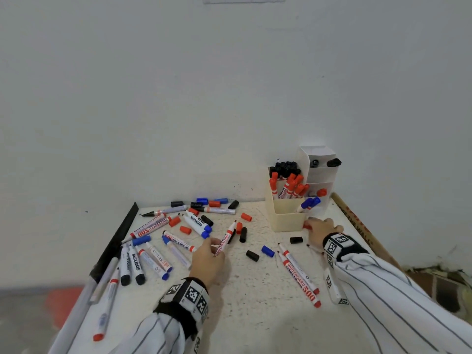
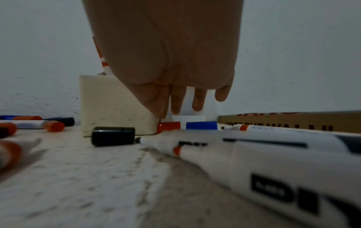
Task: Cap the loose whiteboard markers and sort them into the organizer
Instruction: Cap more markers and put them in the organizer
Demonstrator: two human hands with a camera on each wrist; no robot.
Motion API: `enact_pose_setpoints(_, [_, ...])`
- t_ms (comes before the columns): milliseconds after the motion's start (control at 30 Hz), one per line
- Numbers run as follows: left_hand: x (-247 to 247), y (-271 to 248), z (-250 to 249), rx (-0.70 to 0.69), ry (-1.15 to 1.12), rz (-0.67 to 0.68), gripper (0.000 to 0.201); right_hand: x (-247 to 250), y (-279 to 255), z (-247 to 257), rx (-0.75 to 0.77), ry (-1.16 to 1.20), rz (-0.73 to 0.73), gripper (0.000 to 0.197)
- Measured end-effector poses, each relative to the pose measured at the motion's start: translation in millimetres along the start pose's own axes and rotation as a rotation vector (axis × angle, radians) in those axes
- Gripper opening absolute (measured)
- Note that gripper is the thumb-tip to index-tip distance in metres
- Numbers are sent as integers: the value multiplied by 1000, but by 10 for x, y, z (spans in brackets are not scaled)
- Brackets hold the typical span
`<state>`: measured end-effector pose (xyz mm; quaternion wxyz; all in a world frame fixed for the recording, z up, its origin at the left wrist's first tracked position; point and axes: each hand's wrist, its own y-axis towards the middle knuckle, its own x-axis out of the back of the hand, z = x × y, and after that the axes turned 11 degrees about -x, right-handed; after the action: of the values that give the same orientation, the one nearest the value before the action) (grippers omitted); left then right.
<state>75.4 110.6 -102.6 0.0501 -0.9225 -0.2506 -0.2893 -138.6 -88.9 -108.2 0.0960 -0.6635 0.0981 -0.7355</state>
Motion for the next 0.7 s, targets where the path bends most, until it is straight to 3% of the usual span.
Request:
enact_pose_setpoints(67, [3,26,6,8,-1,6,29,7,46,-14,11,-61,23,47])
enact_pose_setpoints(233, [-16,57,2,8,21,19,28,61,40,-54,66,-110,-75,51])
enact_pose_setpoints(533, [-82,-10,-44,-19,32,52,27,121,-74,-126,124,-182,-47,38])
enact_pose_setpoints(633, [-66,-36,-46,-16,41,51,26,189,-140,-175,157,-23,-218,19])
enact_pose_setpoints(700, [-57,-44,-50,-10,35,53,27,251,-182,-229,251,165,-149,21])
